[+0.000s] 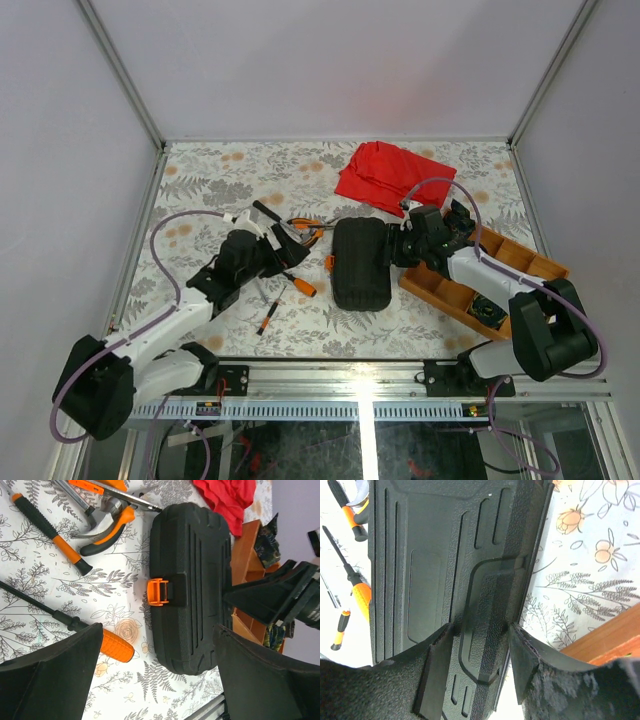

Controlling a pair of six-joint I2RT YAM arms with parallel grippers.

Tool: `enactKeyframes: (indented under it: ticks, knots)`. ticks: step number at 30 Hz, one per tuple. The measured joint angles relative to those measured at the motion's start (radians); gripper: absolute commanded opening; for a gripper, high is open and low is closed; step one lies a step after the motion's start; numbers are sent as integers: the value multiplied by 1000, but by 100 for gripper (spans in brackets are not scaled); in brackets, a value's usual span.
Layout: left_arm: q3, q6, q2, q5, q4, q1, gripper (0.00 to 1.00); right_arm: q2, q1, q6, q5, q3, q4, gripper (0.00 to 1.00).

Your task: Sort the tools into containers

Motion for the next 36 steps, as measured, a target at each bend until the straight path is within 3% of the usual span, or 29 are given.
enactKeyframes:
  ticks: [9, 22, 31, 36]
  knots:
    - [-46, -56, 206, 114, 193, 0, 70, 40, 0, -105, -10, 42, 0, 54]
    - [-64, -112, 463, 250, 527, 5, 61, 40, -2, -111, -22, 35, 15, 53]
    - [-64, -162, 613, 359, 748, 77, 48, 40, -3, -107, -26, 34, 18, 53]
    - [-64, -190, 686, 417, 866, 92, 46, 44, -3, -102, -29, 34, 23, 53]
